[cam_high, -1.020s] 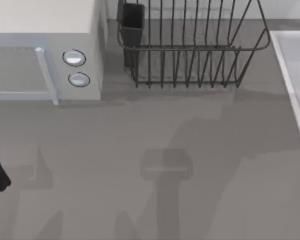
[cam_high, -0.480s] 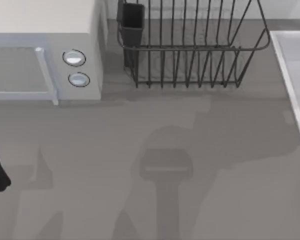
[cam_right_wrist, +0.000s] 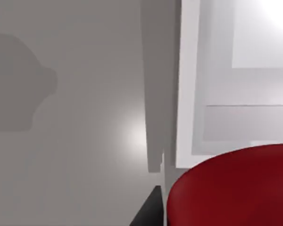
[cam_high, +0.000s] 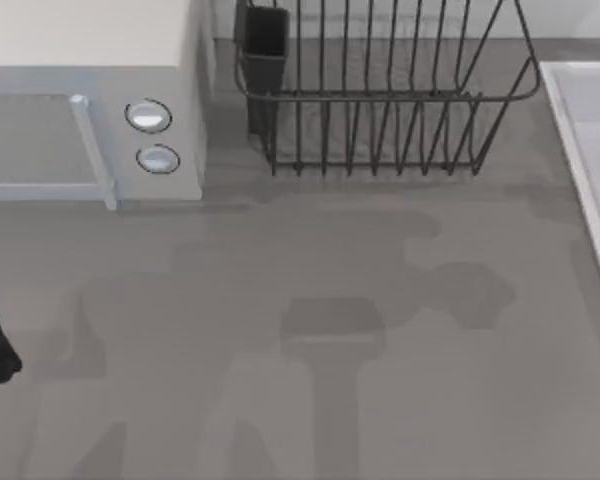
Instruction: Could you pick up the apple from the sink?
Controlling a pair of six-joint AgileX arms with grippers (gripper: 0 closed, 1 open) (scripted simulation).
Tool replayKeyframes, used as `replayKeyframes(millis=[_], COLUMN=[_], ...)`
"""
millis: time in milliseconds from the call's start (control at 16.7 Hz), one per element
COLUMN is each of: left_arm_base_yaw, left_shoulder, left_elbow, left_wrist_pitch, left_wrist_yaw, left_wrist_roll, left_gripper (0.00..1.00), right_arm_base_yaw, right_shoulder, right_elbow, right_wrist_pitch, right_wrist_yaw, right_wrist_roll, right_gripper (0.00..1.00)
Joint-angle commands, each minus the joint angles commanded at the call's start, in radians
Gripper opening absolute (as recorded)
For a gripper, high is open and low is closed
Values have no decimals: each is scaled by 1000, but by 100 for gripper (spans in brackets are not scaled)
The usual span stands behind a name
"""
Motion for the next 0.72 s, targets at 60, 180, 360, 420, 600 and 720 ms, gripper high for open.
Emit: replayKeyframes(millis=[60,180,360,420,600,720], left_arm_base_yaw=[0,0,0,0,0,0], left_shoulder=[0,0,0,0,0,0], left_elbow=[0,0,0,0,0,0], left_wrist_pitch=[0,0,0,0,0,0], left_wrist_yaw=[0,0,0,0,0,0], left_wrist_roll=[0,0,0,0,0,0], left_gripper=[100,100,100,100,100,100], right_arm_base_yaw=[64,163,231,233,230,230], right_shoulder=[-23,-65,-104,-106,-101,-99], right_elbow=[-37,-104,-163,-165,-162,-178], right_wrist_pitch=[9,27,45,46,44,60], right_wrist_yaw=[1,4,5,6,3,3], right_wrist_roll=[63,161,229,231,232,232], right_gripper=[0,0,0,0,0,0])
